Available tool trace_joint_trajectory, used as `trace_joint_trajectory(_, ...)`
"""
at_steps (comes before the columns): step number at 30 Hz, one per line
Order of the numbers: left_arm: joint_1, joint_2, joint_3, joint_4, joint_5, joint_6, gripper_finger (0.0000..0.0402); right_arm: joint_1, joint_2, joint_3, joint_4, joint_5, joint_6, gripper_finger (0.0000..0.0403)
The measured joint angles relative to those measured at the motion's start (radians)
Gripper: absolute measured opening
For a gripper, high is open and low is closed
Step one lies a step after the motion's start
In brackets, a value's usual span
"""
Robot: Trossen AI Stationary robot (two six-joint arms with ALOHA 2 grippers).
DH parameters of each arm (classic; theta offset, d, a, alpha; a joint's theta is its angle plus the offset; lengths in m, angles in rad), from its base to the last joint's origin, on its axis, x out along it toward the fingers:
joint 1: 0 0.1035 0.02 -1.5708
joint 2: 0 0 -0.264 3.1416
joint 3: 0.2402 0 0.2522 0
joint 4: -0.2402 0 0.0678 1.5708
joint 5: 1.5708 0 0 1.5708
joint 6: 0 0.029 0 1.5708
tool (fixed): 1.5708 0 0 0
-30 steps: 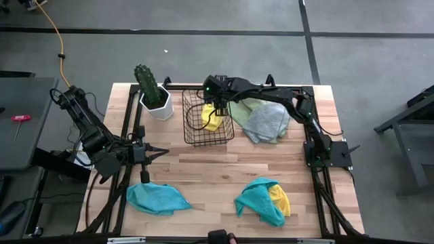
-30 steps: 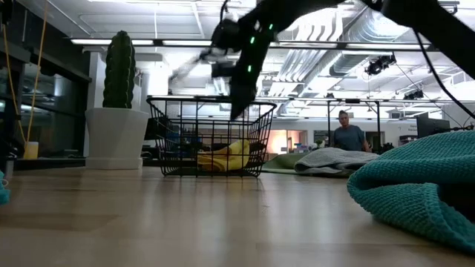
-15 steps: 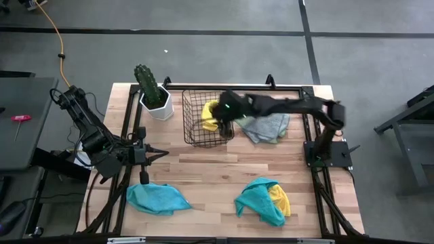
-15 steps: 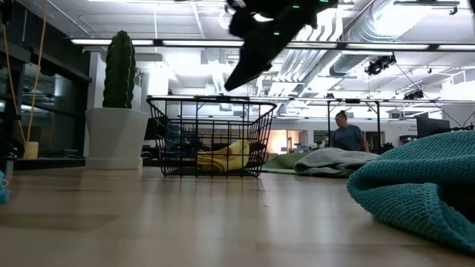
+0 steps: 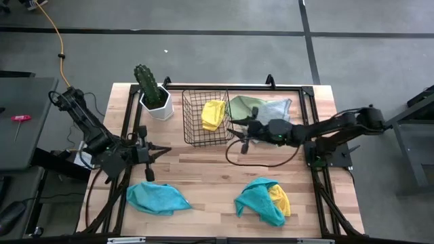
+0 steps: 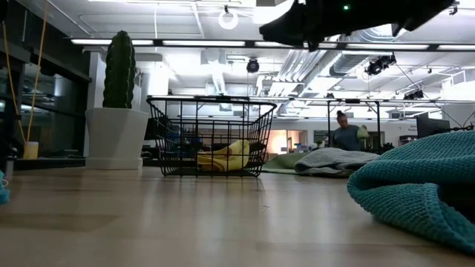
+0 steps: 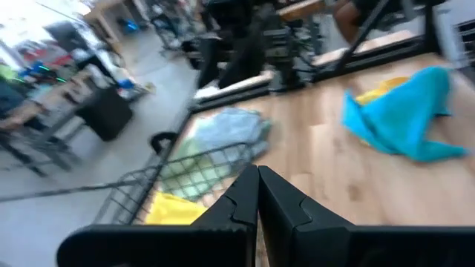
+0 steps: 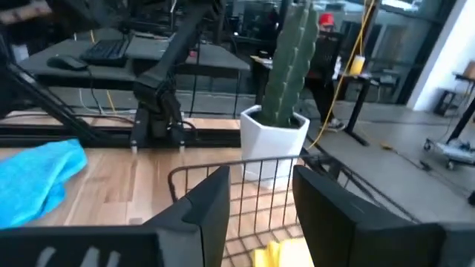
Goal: Fold microfiber towels
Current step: Adjust the black wire basket
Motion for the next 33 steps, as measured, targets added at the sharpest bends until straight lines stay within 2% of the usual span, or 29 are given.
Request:
trace_joint_trajectory(3, 0.057, -0.013, -0.07, 0.16, 0.055, 0.129, 0.0, -0.004, -0.018, -0.006, -0.014, 0.007, 0.044, 0.0138)
trace_joint_trajectory(7, 0.18, -0.029, -0.144, 0.377, 0.363, 0.247, 0.0, -0.007, -0.018, 0.007, -0.029, 0.006, 0.072, 0.0138)
trace_joint_trajectory(9, 0.256, -0.033, -0.167, 0.43, 0.524, 0.261, 0.0, -0.007, -0.018, 0.01, -0.026, 0.005, 0.072, 0.0138)
trace_joint_trajectory(12, 0.366, -0.028, -0.192, 0.447, 0.648, 0.236, 0.0, -0.008, -0.018, 0.01, -0.011, 0.004, 0.075, 0.0138)
trace_joint_trajectory(18, 0.522, 0.062, -0.219, 0.424, 0.733, 0.204, 0.0, -0.029, -0.018, 0.011, 0.013, 0.004, 0.116, 0.0138)
trace_joint_trajectory(21, 0.54, 0.15, -0.217, 0.435, 0.815, 0.219, 0.0, -0.045, -0.018, 0.011, 0.011, 0.004, 0.145, 0.0138)
trace_joint_trajectory(24, 0.54, 0.26, -0.169, 0.407, 0.822, 0.221, 0.0, -0.06, -0.018, 0.011, 0.011, 0.005, 0.169, 0.0138)
trace_joint_trajectory(27, 0.54, 0.365, -0.092, 0.286, 0.793, 0.202, 0.0, -0.071, -0.018, 0.011, 0.011, 0.004, 0.195, 0.0138)
trace_joint_trajectory(33, 0.54, 0.501, 0.003, 0.131, 0.63, 0.141, 0.0, -0.074, -0.018, 0.011, 0.008, 0.004, 0.212, 0.0138)
